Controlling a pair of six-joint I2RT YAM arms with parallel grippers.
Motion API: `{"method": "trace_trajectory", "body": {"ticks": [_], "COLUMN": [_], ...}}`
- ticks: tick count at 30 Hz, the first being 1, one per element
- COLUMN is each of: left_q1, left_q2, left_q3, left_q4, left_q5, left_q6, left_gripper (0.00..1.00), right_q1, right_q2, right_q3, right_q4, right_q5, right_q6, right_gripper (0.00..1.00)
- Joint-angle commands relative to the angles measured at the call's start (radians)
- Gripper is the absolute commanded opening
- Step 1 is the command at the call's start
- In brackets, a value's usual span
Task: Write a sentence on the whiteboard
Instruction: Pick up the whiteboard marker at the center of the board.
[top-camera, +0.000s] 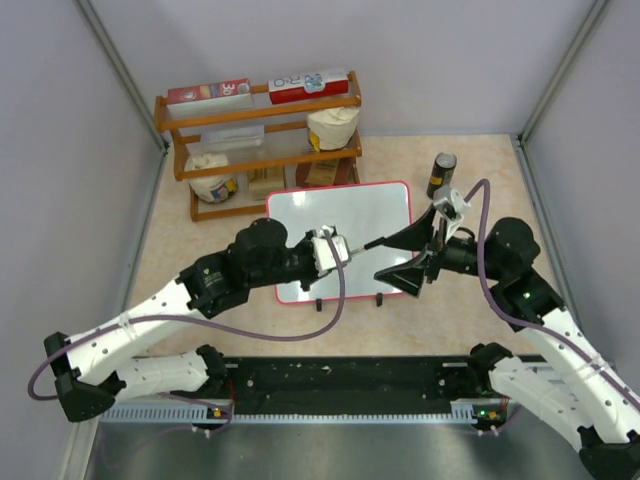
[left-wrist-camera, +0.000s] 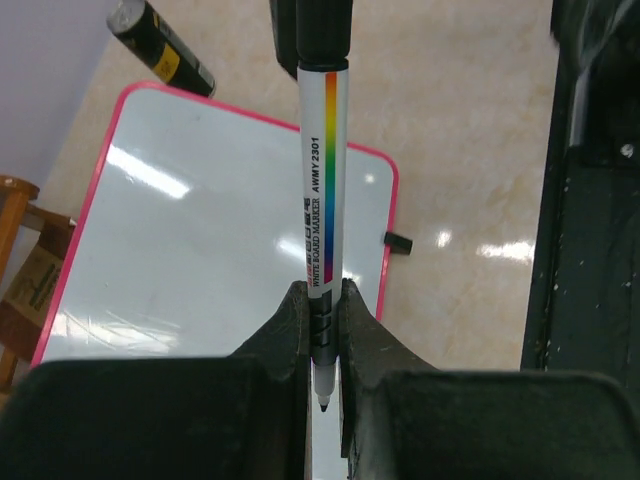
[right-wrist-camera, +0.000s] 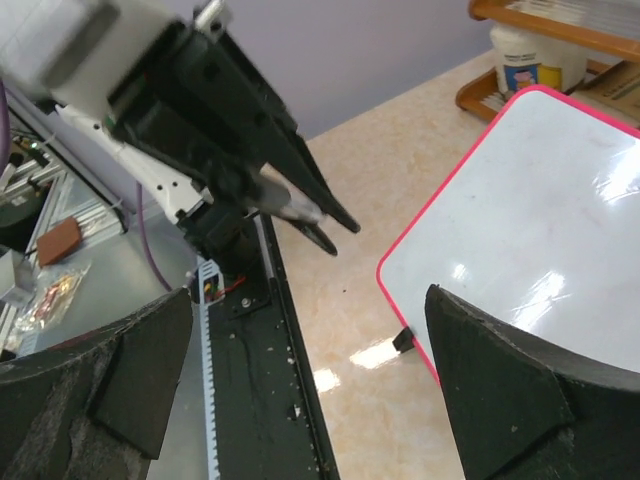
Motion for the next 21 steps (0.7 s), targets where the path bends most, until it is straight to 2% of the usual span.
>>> {"method": "trace_trajectory", "body": {"ticks": [1, 4, 12, 15, 16, 18, 21], "left_q1": [0.074, 0.152, 0.172, 0.173, 0.173, 0.173, 0.173], "left_q2": [0.028, 0.048, 0.136, 0.159, 0.164, 0.168, 0.17], "left_q3": [0.125, 0.15, 0.23, 0.237, 0.236, 0.234, 0.23], "left_q4": [0.122, 0.186, 0.182, 0.171, 0.171, 0.171, 0.176], "left_q5": [0.275, 0.421, 0.547, 0.573, 0.577, 0.586, 0.597], "left_q6": [-0.161, -0.246, -0.304, -0.306, -0.306, -0.307, -0.31], "left_gripper": [0.0, 0.0, 0.0, 0.0, 0.0, 0.0, 0.0], "right_q1": [-0.005, 0.02, 0.084, 0.086, 0.084, 0.086, 0.086], "right_q2": [0.006, 0.021, 0.05, 0.076, 0.084, 0.102, 0.113], "right_q3": [-0.041, -0.051, -0.039, -0.028, -0.025, -0.024, -0.031], "right_q4": [0.236, 0.302, 0.454, 0.484, 0.493, 0.51, 0.552], "right_q5": [-0.129, -0.144, -0.049, -0.035, -0.032, -0.02, -0.014], "right_q6": [0.052, 0.081, 0.118, 0.133, 0.141, 0.155, 0.182], "right_gripper": [0.96, 0.91, 0.82, 0.74, 0.65, 0.55, 0.53]}}
